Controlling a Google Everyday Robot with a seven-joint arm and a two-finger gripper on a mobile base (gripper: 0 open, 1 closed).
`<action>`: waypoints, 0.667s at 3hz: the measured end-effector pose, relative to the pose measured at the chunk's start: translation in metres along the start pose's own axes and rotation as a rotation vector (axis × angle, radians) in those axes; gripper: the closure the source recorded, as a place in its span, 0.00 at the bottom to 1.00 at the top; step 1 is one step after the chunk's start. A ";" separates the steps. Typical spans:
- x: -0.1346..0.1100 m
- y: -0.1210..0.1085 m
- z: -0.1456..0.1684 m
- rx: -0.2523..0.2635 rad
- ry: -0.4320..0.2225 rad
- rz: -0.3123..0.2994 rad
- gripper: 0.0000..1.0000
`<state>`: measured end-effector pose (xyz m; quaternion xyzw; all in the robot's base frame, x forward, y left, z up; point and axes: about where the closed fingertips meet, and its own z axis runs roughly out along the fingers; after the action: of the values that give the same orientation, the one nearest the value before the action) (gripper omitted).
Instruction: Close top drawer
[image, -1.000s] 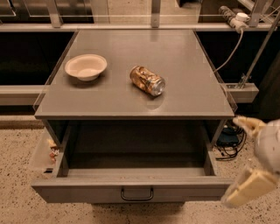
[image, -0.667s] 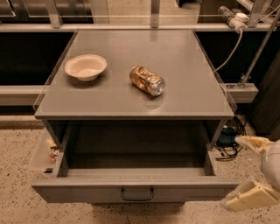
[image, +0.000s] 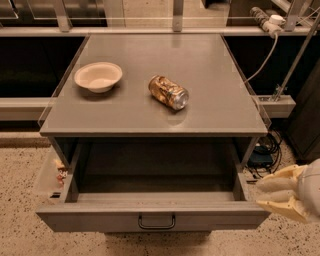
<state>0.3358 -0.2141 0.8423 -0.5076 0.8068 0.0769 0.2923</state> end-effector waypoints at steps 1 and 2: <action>0.017 0.004 0.021 -0.013 -0.025 0.046 0.88; 0.059 0.015 0.073 -0.032 -0.094 0.177 1.00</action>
Offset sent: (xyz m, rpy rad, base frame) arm 0.0060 -0.0271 -0.2030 0.3426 0.0908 -0.2872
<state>0.3332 -0.2221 0.7482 -0.4346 0.8327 0.1390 0.3136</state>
